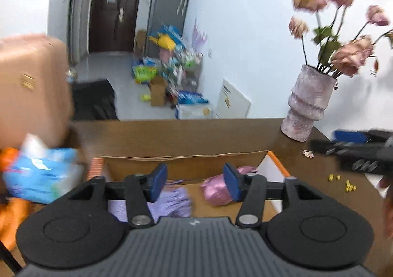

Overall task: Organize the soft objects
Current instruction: 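Carry the pink scrunchies with the right tool and drop them into the box, then withdraw both open tools from the box back over the table items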

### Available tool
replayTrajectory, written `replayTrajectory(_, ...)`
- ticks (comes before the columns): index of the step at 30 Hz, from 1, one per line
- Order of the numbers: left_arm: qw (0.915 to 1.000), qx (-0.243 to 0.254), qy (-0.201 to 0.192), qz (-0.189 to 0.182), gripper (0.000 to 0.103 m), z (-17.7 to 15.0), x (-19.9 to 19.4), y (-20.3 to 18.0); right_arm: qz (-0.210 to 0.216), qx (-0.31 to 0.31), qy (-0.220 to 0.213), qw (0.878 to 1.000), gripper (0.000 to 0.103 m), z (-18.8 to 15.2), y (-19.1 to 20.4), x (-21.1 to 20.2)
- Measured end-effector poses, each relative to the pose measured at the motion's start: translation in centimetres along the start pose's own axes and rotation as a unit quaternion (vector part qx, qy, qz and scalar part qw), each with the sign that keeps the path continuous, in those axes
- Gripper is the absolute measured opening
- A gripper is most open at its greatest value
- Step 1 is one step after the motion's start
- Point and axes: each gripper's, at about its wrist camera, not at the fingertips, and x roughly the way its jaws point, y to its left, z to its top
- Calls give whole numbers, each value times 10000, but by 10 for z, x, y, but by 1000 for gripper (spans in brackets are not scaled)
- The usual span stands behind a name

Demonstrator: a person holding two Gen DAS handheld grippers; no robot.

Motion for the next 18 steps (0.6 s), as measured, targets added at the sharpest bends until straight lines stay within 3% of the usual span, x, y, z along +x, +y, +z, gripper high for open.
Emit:
replayTrajectory(3, 9980, 314, -422, 337, 76, -10, -59, 21, -46, -66, -382, 9992, 79, -9, -8, -55)
replayTrajectory(6, 9916, 362, -780, 968, 83, -17, -106, 35, -59, 167, -663, 9976, 82, -18, -16, -92)
replayTrajectory(8, 9883, 268, -900, 1204, 85, -20, -128, 40, -6, 303, -845, 9960, 90, -24, -14, -113)
replayTrajectory(12, 9822, 307, -1352, 1268, 97, -36, -173, 42, -66, 213, -1274, 9916, 95, -39, 2, -153)
replayTrajectory(15, 9705, 447, -1929, 1375, 100, -72, -210, 41, -120, 140, -1647, 9862, 100, -58, 15, -182)
replayTrajectory(18, 9635, 627, -2132, 1494, 101, -117, -240, 40, -124, 24, -1902, 9817, 103, -89, 29, -209)
